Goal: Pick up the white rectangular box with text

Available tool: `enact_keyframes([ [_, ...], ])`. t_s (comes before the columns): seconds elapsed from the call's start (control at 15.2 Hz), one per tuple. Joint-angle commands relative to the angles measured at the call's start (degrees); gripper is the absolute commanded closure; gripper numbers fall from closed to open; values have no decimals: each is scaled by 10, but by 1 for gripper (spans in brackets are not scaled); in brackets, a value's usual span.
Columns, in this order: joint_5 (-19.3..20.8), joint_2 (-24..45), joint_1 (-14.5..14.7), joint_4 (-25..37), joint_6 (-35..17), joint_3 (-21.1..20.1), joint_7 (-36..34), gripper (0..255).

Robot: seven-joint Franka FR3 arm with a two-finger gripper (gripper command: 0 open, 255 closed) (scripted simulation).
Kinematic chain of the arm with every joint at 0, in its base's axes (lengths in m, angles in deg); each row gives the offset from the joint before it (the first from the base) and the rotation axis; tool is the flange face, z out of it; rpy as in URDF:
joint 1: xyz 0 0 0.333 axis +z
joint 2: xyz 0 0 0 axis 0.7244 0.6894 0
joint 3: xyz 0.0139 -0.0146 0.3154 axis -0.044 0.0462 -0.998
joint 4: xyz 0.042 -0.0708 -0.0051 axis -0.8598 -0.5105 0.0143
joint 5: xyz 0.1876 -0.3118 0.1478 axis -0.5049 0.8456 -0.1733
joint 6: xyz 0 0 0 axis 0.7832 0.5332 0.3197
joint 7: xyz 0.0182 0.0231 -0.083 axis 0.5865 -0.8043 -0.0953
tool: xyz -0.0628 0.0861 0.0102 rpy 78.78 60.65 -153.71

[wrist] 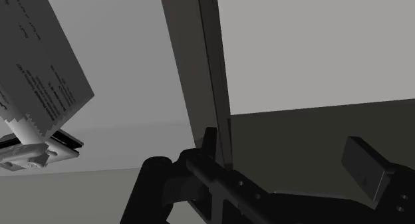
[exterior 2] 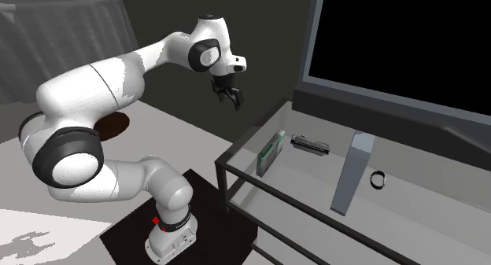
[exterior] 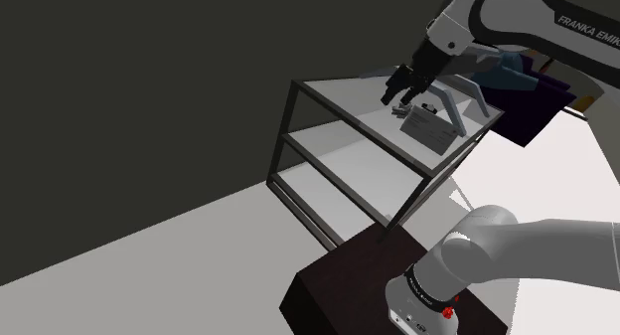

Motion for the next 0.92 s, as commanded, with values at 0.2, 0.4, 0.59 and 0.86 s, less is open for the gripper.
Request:
enact_keyframes([
  [0.2,20,2,-6,2,16,43,56,0],
  [0.4,41,11,-12,12,31,86,111,0],
  [0.59,62,28,-17,28,44,128,167,0],
  [0.86,88,63,-20,61,59,184,243,0],
])
